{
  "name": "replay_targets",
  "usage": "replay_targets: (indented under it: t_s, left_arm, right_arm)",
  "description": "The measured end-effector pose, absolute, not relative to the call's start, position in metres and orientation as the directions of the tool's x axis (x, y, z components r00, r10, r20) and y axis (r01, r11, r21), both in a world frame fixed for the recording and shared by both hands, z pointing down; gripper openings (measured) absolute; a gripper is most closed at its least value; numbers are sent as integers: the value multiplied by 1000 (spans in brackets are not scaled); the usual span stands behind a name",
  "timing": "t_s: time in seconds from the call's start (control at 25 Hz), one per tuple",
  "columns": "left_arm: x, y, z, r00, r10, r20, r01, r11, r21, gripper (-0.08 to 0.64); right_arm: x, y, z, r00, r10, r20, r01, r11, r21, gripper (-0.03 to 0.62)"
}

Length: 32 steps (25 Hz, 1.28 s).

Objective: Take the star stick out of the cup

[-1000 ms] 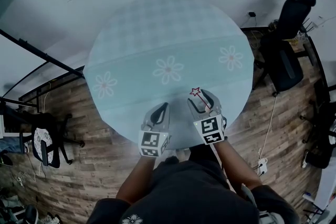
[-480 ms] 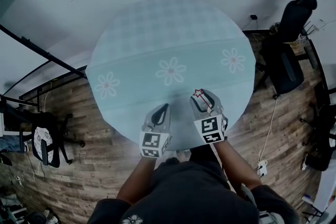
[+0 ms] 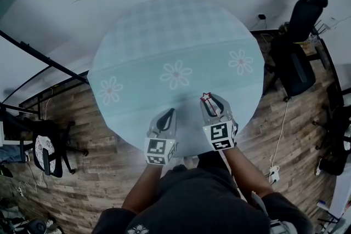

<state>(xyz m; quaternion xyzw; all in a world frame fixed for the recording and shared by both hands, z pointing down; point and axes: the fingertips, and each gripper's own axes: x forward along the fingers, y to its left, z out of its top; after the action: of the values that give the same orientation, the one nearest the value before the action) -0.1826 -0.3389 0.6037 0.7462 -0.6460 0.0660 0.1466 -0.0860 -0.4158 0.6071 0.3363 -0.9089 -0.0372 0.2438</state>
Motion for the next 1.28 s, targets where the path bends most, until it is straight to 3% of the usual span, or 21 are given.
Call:
replay_targets:
  t_s: [0.44, 1.28]
  left_arm:
    - [-175, -332, 597, 168, -946, 276, -982, -138, 127, 5]
    - [-170, -324, 510, 233, -967, 105, -971, -225, 80, 5]
  right_arm:
    - [-71, -414, 573, -649, -692, 315, -657, 719, 226, 126]
    - [-19, -372, 402, -590, -804, -70, -805, 579, 131, 126]
